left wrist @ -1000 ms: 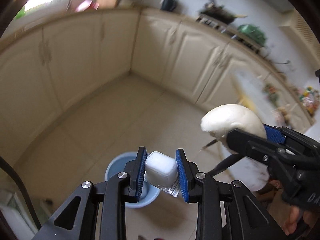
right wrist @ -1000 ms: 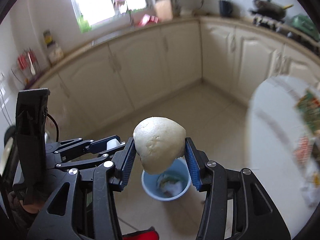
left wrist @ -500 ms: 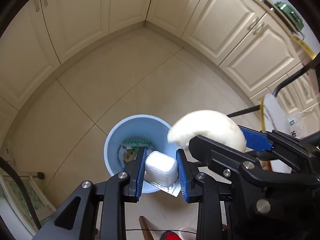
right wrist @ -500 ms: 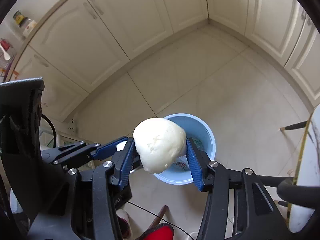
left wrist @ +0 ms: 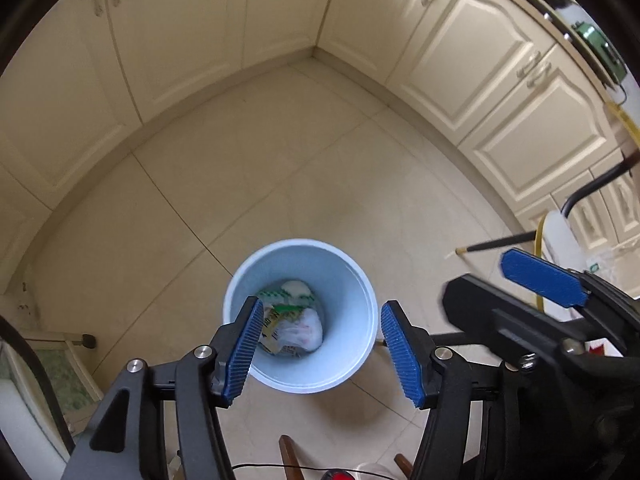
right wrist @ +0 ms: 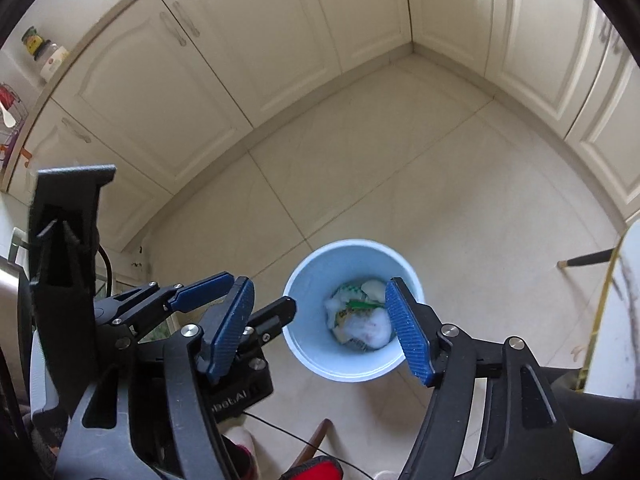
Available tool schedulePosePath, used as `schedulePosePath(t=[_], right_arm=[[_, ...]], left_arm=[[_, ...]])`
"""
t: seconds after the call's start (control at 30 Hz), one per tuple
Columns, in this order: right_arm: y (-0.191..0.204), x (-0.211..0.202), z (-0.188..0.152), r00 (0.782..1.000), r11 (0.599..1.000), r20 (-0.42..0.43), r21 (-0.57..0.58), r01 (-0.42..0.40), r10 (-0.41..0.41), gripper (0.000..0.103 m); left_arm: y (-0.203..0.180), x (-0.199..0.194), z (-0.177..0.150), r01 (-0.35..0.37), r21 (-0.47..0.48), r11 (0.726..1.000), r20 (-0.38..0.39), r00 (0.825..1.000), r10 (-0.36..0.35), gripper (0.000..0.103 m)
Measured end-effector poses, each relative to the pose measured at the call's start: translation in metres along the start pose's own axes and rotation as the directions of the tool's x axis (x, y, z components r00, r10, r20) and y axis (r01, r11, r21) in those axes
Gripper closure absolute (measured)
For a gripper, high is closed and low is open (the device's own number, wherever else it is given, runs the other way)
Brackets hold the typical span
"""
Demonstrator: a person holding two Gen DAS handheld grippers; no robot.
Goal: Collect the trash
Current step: 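Carry both items over the blue bin and open both tools, then bring both open tools back to the table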
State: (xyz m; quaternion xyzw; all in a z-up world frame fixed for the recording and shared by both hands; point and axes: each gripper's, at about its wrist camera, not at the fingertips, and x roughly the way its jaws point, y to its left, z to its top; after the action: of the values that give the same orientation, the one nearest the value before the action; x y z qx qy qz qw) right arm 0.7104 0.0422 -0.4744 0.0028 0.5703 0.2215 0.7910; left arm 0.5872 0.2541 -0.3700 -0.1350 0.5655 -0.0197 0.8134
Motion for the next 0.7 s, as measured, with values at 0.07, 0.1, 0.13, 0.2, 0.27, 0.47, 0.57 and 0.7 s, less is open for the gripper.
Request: schedulePosePath(t=[0.07, 0.1, 0.13, 0.2, 0.27, 0.47, 0.57, 0.7], right_arm=[[0.007, -0.019, 0.0, 0.999, 1.0, 0.036, -0.011, 0.012, -0.012, 0.036], [0.009, -0.03, 0.0, 0.998, 1.0, 0.058, -0.018, 0.023, -0.022, 0.034], [0.014, -0.038, 0.0, 0.997, 0.999, 0.076, -0.023, 0.03, -0.029, 0.033], [0.021, -0.062, 0.001, 0.991, 0.998, 0.126, -0.033, 0.054, -0.05, 0.029], [0.028, -0.091, 0.0, 0.981, 0.997, 0.184, -0.045, 0.065, -0.056, 0.026], [0.047, -0.187, -0.019, 0.928, 0.99, 0.36, -0.058, 0.125, -0.097, 0.016], [0.055, -0.237, -0.036, 0.888, 0.985, 0.444, -0.057, 0.162, -0.121, 0.007], [0.059, -0.301, -0.064, 0.827, 0.978, 0.543, -0.047, 0.201, -0.144, 0.006]], left_arm=[[-0.006, -0.025, -0.005, -0.014, -0.01, 1.0, 0.047, 0.999, 0.015, 0.046], [-0.007, -0.037, -0.006, -0.022, -0.013, 1.0, 0.074, 0.997, 0.023, 0.045], [-0.009, -0.052, -0.007, -0.033, -0.015, 0.999, 0.107, 0.994, 0.035, 0.045], [-0.014, -0.079, -0.01, -0.056, -0.012, 0.998, 0.161, 0.985, 0.057, 0.044], [-0.024, -0.109, -0.017, -0.077, -0.009, 0.997, 0.228, 0.971, 0.078, 0.04], [-0.053, -0.193, -0.044, -0.13, -0.004, 0.991, 0.418, 0.901, 0.12, 0.031], [-0.077, -0.227, -0.064, -0.146, 0.015, 0.989, 0.498, 0.859, 0.119, 0.029], [-0.12, -0.268, -0.106, -0.133, 0.059, 0.989, 0.601, 0.796, 0.071, 0.021]])
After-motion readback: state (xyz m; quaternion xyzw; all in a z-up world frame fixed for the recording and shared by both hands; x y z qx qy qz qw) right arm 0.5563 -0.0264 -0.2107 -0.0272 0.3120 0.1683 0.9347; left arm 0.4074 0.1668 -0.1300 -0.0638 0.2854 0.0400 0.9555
